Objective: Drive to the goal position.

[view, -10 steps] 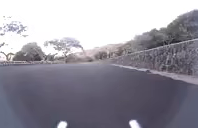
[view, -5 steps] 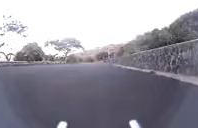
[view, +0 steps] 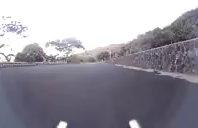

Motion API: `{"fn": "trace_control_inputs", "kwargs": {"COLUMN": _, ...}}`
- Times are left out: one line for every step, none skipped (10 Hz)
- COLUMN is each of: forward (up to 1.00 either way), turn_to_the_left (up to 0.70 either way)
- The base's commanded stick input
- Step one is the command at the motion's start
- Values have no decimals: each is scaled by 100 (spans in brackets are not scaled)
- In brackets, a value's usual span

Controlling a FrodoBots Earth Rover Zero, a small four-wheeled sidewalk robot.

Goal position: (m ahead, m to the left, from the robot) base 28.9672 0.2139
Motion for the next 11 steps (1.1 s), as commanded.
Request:
{"fn": "trace_control_inputs", "kwargs": {"forward": 70, "turn_to_the_left": 0}}
{"fn": "trace_control_inputs", "kwargs": {"forward": 70, "turn_to_the_left": 0}}
{"fn": "trace_control_inputs", "kwargs": {"forward": 70, "turn_to_the_left": 0}}
{"fn": "trace_control_inputs", "kwargs": {"forward": 70, "turn_to_the_left": 0}}
{"fn": "trace_control_inputs", "kwargs": {"forward": 70, "turn_to_the_left": 0}}
{"fn": "trace_control_inputs", "kwargs": {"forward": 70, "turn_to_the_left": 0}}
{"fn": "trace_control_inputs", "kwargs": {"forward": 70, "turn_to_the_left": 0}}
{"fn": "trace_control_inputs", "kwargs": {"forward": 70, "turn_to_the_left": 0}}
{"fn": "trace_control_inputs", "kwargs": {"forward": 70, "turn_to_the_left": 0}}
{"fn": "trace_control_inputs", "kwargs": {"forward": 70, "turn_to_the_left": 0}}
{"fn": "trace_control_inputs", "kwargs": {"forward": 70, "turn_to_the_left": 0}}
